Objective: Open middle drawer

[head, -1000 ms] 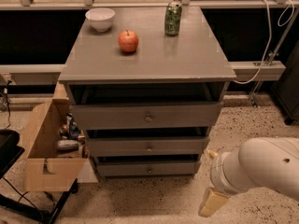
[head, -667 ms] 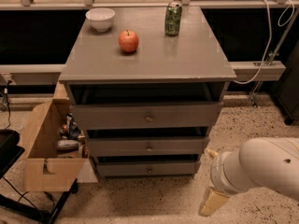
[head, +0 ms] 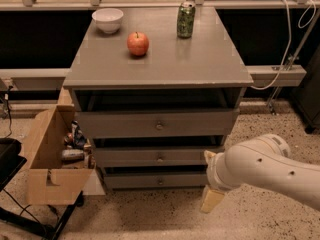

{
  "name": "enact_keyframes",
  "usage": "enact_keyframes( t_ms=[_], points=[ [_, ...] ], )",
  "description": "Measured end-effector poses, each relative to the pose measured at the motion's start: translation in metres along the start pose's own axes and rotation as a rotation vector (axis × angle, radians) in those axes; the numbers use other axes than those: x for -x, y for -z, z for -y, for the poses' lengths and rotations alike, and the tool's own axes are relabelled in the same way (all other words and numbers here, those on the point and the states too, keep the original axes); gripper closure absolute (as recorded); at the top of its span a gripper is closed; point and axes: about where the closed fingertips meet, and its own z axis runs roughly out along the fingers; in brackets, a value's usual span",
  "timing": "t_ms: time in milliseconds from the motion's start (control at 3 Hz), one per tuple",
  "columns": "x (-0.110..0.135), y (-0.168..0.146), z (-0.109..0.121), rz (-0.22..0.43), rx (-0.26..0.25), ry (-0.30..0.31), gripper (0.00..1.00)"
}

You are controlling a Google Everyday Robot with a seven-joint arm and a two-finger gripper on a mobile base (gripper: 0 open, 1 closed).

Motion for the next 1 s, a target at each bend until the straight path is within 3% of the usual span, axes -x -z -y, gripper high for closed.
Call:
enact_keyframes(
  t_ms=[1000],
  points=[
    [0.038,-0.103,0.073,-0.076,-0.077,0.150,0.00]
  ],
)
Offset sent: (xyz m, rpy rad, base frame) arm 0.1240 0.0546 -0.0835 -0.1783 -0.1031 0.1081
